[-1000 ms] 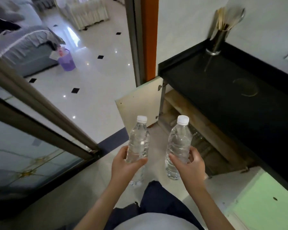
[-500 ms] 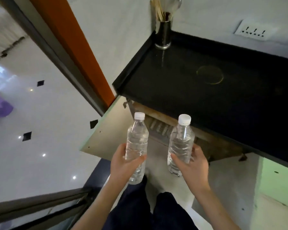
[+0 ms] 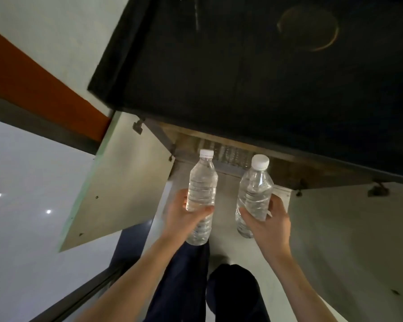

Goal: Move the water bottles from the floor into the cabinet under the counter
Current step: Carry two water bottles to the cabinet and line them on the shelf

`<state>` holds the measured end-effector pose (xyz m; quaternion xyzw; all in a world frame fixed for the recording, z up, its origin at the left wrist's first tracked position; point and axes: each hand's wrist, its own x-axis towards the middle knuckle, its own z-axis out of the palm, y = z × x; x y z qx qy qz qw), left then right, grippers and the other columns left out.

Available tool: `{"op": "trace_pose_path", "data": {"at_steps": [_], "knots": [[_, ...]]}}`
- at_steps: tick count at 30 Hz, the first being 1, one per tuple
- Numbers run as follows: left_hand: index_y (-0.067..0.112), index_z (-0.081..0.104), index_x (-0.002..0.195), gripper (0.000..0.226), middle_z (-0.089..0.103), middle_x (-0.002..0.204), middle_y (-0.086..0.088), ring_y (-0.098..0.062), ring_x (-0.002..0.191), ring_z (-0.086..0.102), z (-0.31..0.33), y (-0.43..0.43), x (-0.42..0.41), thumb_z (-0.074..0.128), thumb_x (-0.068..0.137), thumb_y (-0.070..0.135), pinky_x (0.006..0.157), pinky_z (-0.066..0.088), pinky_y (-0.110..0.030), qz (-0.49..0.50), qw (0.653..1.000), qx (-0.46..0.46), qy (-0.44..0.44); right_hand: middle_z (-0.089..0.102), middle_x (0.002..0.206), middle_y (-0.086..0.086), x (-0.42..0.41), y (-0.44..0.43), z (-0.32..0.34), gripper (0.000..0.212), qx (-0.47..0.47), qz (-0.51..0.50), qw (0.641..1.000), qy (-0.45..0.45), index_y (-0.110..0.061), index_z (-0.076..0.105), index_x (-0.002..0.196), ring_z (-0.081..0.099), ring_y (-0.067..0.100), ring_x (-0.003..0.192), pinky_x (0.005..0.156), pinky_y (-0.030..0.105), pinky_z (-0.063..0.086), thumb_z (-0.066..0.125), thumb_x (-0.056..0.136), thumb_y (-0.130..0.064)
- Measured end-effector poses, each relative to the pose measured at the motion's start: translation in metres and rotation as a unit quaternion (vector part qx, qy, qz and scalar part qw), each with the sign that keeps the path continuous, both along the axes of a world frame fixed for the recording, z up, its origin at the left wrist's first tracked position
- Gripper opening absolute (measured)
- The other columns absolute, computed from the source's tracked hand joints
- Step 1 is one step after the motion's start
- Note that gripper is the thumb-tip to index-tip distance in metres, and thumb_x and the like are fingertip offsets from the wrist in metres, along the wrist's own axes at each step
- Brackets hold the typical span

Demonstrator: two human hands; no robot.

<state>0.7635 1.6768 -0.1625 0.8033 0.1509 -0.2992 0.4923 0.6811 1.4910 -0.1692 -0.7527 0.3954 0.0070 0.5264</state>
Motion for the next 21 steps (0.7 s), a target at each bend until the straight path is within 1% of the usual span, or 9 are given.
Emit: {"op": "trace_pose_path", "data": {"at_steps": [2,4,6,10,11,13,15,19,21], "knots": [[0.022,0.064,0.099,0.038,0.073,0.086,0.004,-0.001,0.070,0.068,-0.046,-0.005,0.007,0.086,0.068,0.021,0.056,0.048,-0.010,0.004,1.000,-0.005,0.005,0.067,0.101,-0.013,0.008,-0.002,-0.043,0.054,0.012,0.000,1.000,-0.008,-0.024,0.060,0.118,0.065,-0.003,0.087,0.072,0.025,0.056,0.087,0.071,-0.020],[0.024,0.064,0.099,0.040,0.073,0.086,0.006,-0.001,0.072,0.069,-0.097,-0.010,0.016,0.087,0.066,0.022,0.061,0.051,-0.014,0.000,1.000,-0.005,-0.002,0.065,0.097,-0.014,0.015,-0.004,-0.087,0.053,0.024,-0.009,0.999,-0.020,-0.022,0.058,0.117,0.064,-0.009,0.080,0.060,0.011,0.051,0.085,0.074,-0.011],[0.023,0.064,0.099,0.042,0.073,0.083,0.007,-0.001,0.070,0.069,-0.149,-0.015,0.026,0.088,0.065,0.017,0.059,0.050,-0.012,0.007,1.000,-0.014,-0.007,0.064,0.091,-0.016,0.021,-0.007,-0.137,0.052,0.020,-0.008,0.999,-0.038,-0.019,0.057,0.115,0.062,-0.015,0.072,0.055,0.004,0.046,0.084,0.074,-0.002],[0.021,0.064,0.095,0.042,0.073,0.080,0.005,-0.002,0.067,0.069,-0.261,-0.020,0.049,0.089,0.064,0.009,0.056,0.049,-0.010,0.010,1.000,-0.017,-0.021,0.068,0.094,-0.020,0.034,-0.014,-0.251,0.059,-0.016,-0.013,0.998,-0.052,-0.026,0.060,0.115,0.063,-0.014,0.086,0.077,0.013,0.049,0.089,0.067,-0.006],[0.021,0.065,0.095,0.042,0.074,0.081,0.005,-0.003,0.070,0.070,-0.290,-0.018,0.056,0.090,0.063,0.011,0.058,0.051,-0.012,0.002,0.999,-0.011,-0.030,0.067,0.097,-0.021,0.039,-0.017,-0.278,0.061,-0.017,-0.012,0.998,-0.059,-0.028,0.060,0.114,0.062,-0.017,0.089,0.079,0.009,0.047,0.089,0.066,-0.004],[0.025,0.065,0.098,0.045,0.074,0.086,0.006,-0.004,0.077,0.070,-0.343,-0.017,0.070,0.091,0.062,0.018,0.066,0.054,-0.016,-0.012,0.999,-0.007,-0.043,0.067,0.101,-0.020,0.052,-0.023,-0.328,0.062,-0.012,-0.004,0.997,-0.077,-0.032,0.059,0.110,0.061,-0.020,0.091,0.077,0.001,0.044,0.089,0.065,-0.002],[0.029,0.064,0.099,0.046,0.074,0.089,0.009,-0.003,0.080,0.070,-0.392,-0.018,0.085,0.091,0.062,0.024,0.069,0.054,-0.020,-0.027,0.998,-0.008,-0.048,0.070,0.094,-0.022,0.063,-0.029,-0.374,0.059,-0.007,0.008,0.996,-0.090,-0.036,0.060,0.104,0.063,-0.017,0.088,0.074,0.002,0.044,0.089,0.065,-0.001],[0.024,0.067,0.097,0.037,0.076,0.085,0.007,-0.006,0.076,0.072,-0.471,-0.025,0.117,0.088,0.067,0.017,0.058,0.049,-0.013,-0.013,0.996,-0.042,-0.076,0.072,0.088,-0.024,0.087,-0.041,-0.460,0.057,-0.024,0.031,0.993,-0.109,-0.026,0.066,0.110,0.065,-0.015,0.083,0.068,0.000,0.044,0.089,0.064,-0.001],[0.022,0.069,0.097,0.032,0.076,0.086,0.005,-0.007,0.076,0.072,-0.497,-0.029,0.129,0.085,0.070,0.017,0.057,0.049,-0.012,-0.009,0.994,-0.058,-0.089,0.073,0.088,-0.023,0.100,-0.046,-0.493,0.057,-0.031,0.036,0.993,-0.112,-0.034,0.065,0.106,0.066,-0.014,0.082,0.067,0.000,0.045,0.090,0.063,-0.006]]}}
